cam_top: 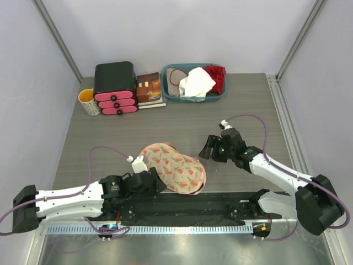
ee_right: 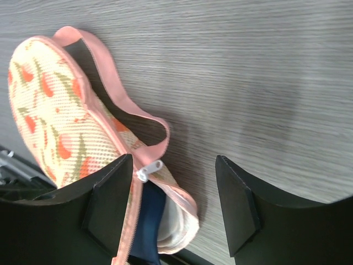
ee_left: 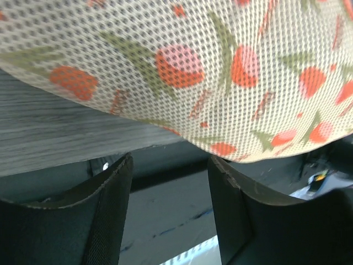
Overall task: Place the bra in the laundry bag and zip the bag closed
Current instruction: Adjust the laundry bag at the center of the board.
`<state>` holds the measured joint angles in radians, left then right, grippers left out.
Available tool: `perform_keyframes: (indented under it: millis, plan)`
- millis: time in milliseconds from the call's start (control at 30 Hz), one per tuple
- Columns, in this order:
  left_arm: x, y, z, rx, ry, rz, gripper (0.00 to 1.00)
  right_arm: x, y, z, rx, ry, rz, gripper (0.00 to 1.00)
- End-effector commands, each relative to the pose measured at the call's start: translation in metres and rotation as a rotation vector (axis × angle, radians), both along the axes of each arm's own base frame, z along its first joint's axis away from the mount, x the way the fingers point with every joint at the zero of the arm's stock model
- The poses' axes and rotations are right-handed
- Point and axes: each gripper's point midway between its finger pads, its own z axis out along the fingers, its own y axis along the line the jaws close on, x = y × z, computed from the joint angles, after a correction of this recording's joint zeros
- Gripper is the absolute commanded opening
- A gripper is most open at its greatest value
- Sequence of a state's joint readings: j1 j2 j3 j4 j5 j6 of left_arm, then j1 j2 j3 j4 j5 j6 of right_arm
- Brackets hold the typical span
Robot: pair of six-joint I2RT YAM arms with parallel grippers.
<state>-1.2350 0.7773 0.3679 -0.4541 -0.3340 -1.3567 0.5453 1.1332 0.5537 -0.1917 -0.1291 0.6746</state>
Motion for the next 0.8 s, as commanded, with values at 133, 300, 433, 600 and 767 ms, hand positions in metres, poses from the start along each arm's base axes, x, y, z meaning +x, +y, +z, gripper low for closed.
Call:
perform_keyframes:
  millis: [133, 300, 433, 600, 767]
  plan:
    - [0.042, 0.015, 0.000, -0.091, 0.006, 0.320, 0.56, 0.022, 0.030, 0.028, 0.116, -0.102, 0.083, 0.66]
    - [0.068, 0.024, 0.000, -0.099, -0.042, 0.367, 0.55, 0.028, 0.035, 0.028, 0.135, -0.105, 0.077, 0.66]
    - [0.100, 0.041, 0.002, -0.055, -0.066, 0.414, 0.57, 0.030, 0.032, 0.031, 0.134, -0.123, 0.049, 0.66]
    - [0.158, 0.058, 0.026, 0.050, -0.176, 0.407, 0.59, 0.021, 0.035, 0.025, 0.187, -0.078, 0.039, 0.66]
    - [0.221, 0.039, 0.045, 0.102, -0.201, 0.290, 0.59, 0.001, 0.043, 0.009, 0.291, -0.033, 0.049, 0.61]
